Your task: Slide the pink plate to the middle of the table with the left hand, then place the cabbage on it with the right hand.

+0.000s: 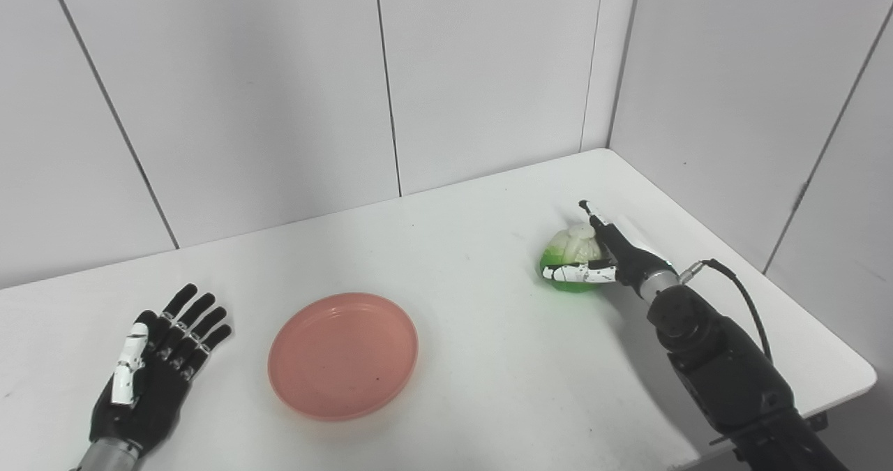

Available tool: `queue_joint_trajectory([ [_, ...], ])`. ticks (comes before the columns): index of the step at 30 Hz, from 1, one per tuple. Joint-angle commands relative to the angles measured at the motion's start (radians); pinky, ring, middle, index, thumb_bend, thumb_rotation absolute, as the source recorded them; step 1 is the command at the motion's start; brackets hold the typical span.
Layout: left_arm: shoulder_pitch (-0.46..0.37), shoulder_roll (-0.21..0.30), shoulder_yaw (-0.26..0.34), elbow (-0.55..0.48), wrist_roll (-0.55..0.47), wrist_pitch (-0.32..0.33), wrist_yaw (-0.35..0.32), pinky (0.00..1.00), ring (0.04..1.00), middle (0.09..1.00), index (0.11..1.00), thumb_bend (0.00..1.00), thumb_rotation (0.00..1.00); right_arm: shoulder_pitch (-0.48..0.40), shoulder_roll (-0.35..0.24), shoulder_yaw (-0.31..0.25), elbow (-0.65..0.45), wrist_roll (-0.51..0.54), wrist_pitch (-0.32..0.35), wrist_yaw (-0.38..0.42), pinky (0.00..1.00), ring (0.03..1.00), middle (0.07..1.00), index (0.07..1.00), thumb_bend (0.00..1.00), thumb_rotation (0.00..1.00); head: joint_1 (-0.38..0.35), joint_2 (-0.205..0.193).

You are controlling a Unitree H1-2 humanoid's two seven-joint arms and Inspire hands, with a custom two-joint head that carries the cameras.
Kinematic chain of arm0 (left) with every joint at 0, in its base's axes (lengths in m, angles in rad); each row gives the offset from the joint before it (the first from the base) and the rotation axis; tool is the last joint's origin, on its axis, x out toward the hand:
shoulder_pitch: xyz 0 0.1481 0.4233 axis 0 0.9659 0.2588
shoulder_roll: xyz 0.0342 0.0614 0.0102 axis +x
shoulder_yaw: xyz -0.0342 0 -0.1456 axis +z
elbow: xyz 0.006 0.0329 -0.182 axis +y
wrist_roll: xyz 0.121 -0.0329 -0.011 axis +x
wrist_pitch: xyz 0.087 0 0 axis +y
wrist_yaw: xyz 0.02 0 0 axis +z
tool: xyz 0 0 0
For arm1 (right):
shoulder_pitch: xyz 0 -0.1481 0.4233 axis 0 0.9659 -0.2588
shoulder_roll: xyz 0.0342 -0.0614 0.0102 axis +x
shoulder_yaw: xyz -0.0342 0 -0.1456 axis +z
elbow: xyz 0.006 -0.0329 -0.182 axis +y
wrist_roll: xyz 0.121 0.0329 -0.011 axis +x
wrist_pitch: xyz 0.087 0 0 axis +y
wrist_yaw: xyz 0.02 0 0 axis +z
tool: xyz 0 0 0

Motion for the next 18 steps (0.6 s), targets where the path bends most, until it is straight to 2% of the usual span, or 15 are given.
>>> queue_joint_trajectory([
  [1,0.090,-0.008,-0.014,0.059,0.024,0.083,0.021,0.85,0.866,0.872,0.861,0.44,0.86,-0.051,-0.032,0.002,0.005,-0.001,-0.042,-0.011,0.88,0.997,1.000,1.000,1.00,0.51,0.001,-0.001],
  [9,0.090,-0.008,-0.017,0.059,0.024,0.086,0.025,0.84,0.862,0.869,0.858,0.45,0.85,-0.080,-0.032,0.012,0.073,0.017,-0.079,-0.018,0.90,0.996,1.000,1.000,1.00,0.44,0.002,0.000],
  [16,0.090,-0.004,-0.022,0.061,0.028,0.077,0.019,0.84,0.858,0.865,0.855,0.45,0.87,-0.093,-0.024,0.013,0.088,0.020,-0.065,-0.022,0.89,0.958,0.977,0.992,1.00,0.35,0.002,0.004],
  [18,0.089,-0.003,-0.022,0.065,0.027,0.074,0.015,0.84,0.858,0.867,0.857,0.45,0.87,-0.089,-0.017,0.002,0.090,0.038,-0.080,-0.027,0.78,0.824,0.842,0.863,1.00,0.20,0.001,0.004],
])
